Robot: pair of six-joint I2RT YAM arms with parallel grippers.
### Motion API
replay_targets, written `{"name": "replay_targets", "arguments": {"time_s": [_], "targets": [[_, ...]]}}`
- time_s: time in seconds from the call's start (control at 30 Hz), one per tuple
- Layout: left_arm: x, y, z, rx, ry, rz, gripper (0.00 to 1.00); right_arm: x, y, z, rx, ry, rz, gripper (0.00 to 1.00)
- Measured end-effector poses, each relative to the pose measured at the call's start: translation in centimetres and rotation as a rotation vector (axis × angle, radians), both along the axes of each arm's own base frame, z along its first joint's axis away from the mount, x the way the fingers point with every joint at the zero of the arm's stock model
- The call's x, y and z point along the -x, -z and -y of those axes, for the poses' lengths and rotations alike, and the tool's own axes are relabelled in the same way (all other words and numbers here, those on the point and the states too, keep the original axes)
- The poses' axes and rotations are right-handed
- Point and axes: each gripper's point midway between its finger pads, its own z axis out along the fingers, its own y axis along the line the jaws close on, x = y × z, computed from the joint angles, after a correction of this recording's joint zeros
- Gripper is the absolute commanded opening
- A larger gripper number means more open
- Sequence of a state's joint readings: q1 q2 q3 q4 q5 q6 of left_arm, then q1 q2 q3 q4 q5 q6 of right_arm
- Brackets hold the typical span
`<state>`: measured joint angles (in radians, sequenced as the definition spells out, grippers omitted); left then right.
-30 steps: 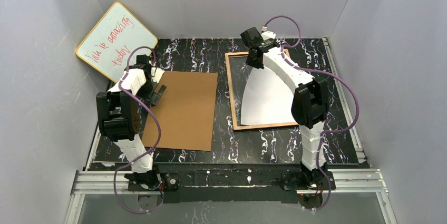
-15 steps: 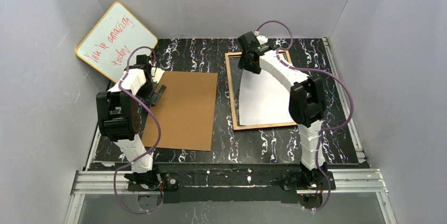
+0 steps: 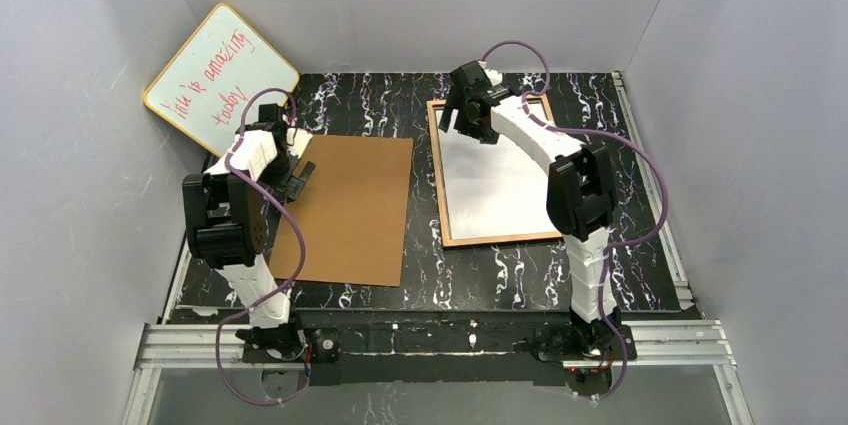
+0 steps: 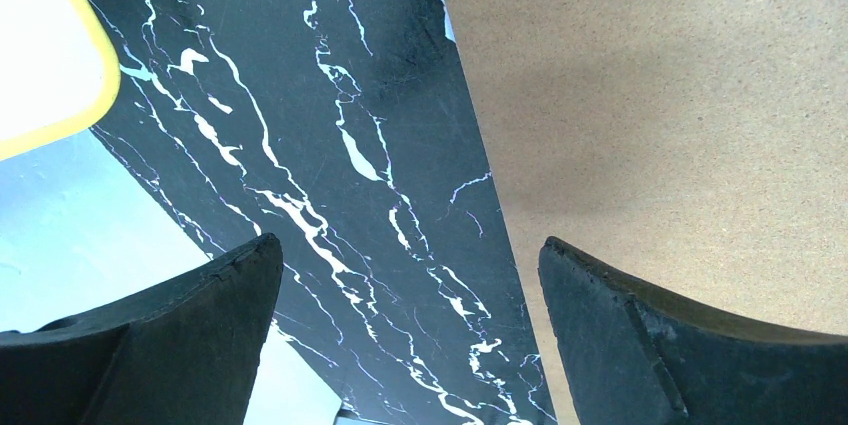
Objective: Put the photo into the frame
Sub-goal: Turn over the photo from the photo frame.
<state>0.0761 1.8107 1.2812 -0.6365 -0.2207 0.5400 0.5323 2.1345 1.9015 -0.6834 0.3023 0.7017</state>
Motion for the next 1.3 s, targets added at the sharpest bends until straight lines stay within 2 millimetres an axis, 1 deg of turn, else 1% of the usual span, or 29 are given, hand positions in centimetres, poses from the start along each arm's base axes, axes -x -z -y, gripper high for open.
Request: {"name": "replay_targets", "arguments": {"time_s": [0.17,0.23,0.3,0.37,0.4,0.47,0.53,0.57,0.6,0.63,0.67,0.7,0.73,0.77,0.83,0.9,0.97,1.03,1.07,1.1,1.17,1.27,1.3], "targets": [[0.0,0.0,0.0,0.0,0.0,0.0,0.98,0.0,-0.1,-0.5,-0.025,-0.016,-0.002,0.99],[0.0,0.0,0.0,0.0,-0.001,-0.001,0.98,0.0,-0.2,-0.4,-0.022,-0.016,0.0,0.99],[0.1,0.0,0.0,0.001,-0.001,-0.004,0.98,0.0,-0.6,0.0,-0.013,-0.012,0.005,0.99],[0.2,-0.1,0.1,0.003,-0.002,-0.011,0.98,-0.3,-1.1,1.2,-0.015,-0.002,0.012,0.99],[0.2,-0.3,0.1,0.006,-0.004,-0.012,0.98,-0.4,-1.5,2.4,-0.02,0.014,0.013,0.99],[0.0,-0.7,0.3,0.017,-0.007,-0.005,0.98,-1.0,-2.0,5.5,-0.019,0.061,0.015,0.99],[-0.5,-1.2,0.5,0.03,-0.01,0.008,0.98,-2.2,-2.7,10.3,-0.011,0.15,0.028,0.99],[-0.7,-1.5,0.5,0.034,-0.01,0.017,0.98,-2.5,-2.8,12.1,-0.007,0.184,0.031,0.99],[-0.9,-1.7,0.6,0.039,-0.011,0.024,0.98,-2.7,-3.0,14.4,-0.008,0.228,0.035,0.99],[-1.0,-1.7,0.7,0.042,-0.011,0.027,0.98,-2.7,-3.0,16.5,-0.007,0.27,0.034,0.99],[-1.0,-1.7,0.7,0.045,-0.011,0.026,0.98,-2.5,-3.0,18.2,-0.014,0.302,0.035,0.99],[-0.9,-1.7,0.7,0.045,-0.011,0.023,0.98,-2.2,-3.0,18.8,-0.018,0.313,0.039,0.99],[-0.8,-1.7,0.7,0.047,-0.01,0.018,0.98,-1.5,-2.9,18.9,-0.023,0.313,0.036,0.99],[-0.7,-1.7,0.7,0.046,-0.01,0.015,0.98,-0.9,-2.9,18.2,-0.029,0.295,0.034,0.99],[-0.6,-1.7,0.6,0.044,-0.007,0.01,0.98,-0.1,-3.3,14.5,-0.044,0.215,0.041,0.99],[-0.6,-1.8,0.1,0.036,-0.007,0.008,0.98,1.1,-3.9,8.9,-0.063,0.097,0.055,0.99],[-0.5,-1.9,-0.7,0.017,-0.005,0.005,0.98,3.7,-4.2,2.5,-0.095,-0.041,0.05,0.99],[-0.4,-2.1,-1.7,-0.017,0.003,0.011,0.98,6.6,-4.3,-2.7,-0.141,-0.156,0.035,0.99],[-0.3,-2.2,-2.2,-0.04,0.009,0.016,0.98,7.9,-4.3,-4.6,-0.168,-0.198,0.023,0.99],[-0.1,-2.1,-2.7,-0.062,0.014,0.018,0.98,9.2,-4.1,-6.3,-0.193,-0.235,0.006,0.99],[0.5,-1.8,-3.3,-0.101,0.026,0.012,0.98,11.1,-3.7,-8.3,-0.234,-0.274,-0.027,0.99],[1.3,-0.6,-3.8,-0.134,0.042,-0.006,0.98,12.8,-3.0,-9.8,-0.267,-0.297,-0.07,0.99],[1.5,-0.3,-3.8,-0.135,0.046,-0.012,0.98,13.0,-2.8,-10.1,-0.273,-0.3,-0.078,0.99]]}}
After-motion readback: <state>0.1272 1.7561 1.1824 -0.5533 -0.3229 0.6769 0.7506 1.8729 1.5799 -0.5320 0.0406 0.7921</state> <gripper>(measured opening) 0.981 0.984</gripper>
